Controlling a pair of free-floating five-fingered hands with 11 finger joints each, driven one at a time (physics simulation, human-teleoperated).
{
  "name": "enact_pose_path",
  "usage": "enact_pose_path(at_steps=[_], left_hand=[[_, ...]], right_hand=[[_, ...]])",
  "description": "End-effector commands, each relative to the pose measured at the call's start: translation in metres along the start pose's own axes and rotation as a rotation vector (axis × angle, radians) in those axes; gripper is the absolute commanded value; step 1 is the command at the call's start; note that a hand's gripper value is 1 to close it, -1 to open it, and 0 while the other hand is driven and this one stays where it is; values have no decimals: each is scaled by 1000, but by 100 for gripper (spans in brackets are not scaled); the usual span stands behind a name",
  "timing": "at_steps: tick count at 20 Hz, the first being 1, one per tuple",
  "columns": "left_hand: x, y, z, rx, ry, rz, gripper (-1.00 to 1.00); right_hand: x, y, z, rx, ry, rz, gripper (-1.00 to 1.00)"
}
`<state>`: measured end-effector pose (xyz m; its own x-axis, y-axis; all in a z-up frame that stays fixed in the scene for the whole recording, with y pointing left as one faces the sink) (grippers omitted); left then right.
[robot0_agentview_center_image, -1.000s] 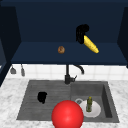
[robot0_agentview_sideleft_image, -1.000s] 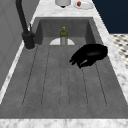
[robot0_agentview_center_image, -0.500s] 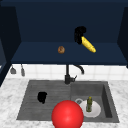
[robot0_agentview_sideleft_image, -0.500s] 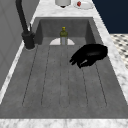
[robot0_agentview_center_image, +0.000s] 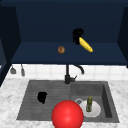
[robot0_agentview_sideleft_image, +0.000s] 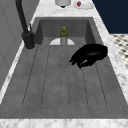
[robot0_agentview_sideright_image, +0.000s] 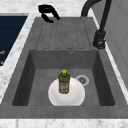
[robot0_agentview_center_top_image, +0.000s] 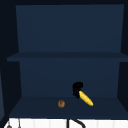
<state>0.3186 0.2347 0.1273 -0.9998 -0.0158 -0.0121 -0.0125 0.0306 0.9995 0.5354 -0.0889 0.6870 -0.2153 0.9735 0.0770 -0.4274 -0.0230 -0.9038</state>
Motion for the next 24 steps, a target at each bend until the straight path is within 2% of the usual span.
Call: enact_pose_path(at_steps=[1,7,9,13,15,17,20,24], left_hand=[[0,0,0,0,0,0,0],[0,0,0,0,0,0,0],[0,0,0,0,0,0,0],[0,0,0,0,0,0,0],[0,0,0,0,0,0,0],[0,0,0,0,0,0,0],[0,0,0,0,0,0,0],[0,0,0,0,0,0,0]], right_hand=[[6,5,-30,-33,31,98,100],[13,19,-78,-46,52,118,100],[23,26,-88,-31,101,116,100],[30,42,-94,-42,145,171,100],[29,45,-90,-75,155,194,100],[27,57,-70,-134,171,177,100],[42,64,-52,-198,134,134,100],[39,73,-24,-274,89,129,100]])
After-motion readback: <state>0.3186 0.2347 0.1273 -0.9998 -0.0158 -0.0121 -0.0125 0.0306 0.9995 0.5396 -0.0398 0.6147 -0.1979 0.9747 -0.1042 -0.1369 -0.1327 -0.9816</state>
